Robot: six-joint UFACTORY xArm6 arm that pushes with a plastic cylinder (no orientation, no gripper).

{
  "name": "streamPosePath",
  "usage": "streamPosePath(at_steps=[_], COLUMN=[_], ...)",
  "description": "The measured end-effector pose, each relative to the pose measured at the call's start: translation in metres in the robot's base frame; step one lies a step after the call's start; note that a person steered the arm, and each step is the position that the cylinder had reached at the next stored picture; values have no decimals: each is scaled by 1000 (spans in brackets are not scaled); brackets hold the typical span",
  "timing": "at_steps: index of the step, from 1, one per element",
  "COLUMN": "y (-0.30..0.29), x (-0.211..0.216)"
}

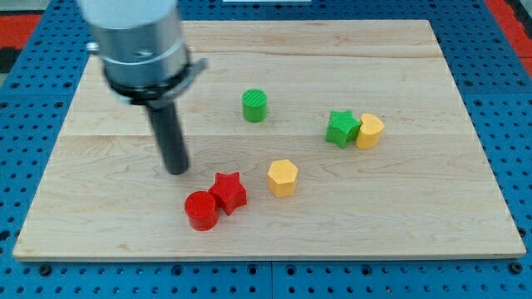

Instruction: Slide the red circle and the red star to the yellow hexagon

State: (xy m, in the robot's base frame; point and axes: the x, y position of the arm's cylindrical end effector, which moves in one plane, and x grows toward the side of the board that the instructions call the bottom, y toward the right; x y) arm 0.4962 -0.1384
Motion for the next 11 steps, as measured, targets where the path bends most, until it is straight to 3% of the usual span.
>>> streamPosePath(at_steps=[2, 4, 9, 10, 11], y=[-21, 28, 74, 72, 135], x=[92, 93, 67, 84, 119])
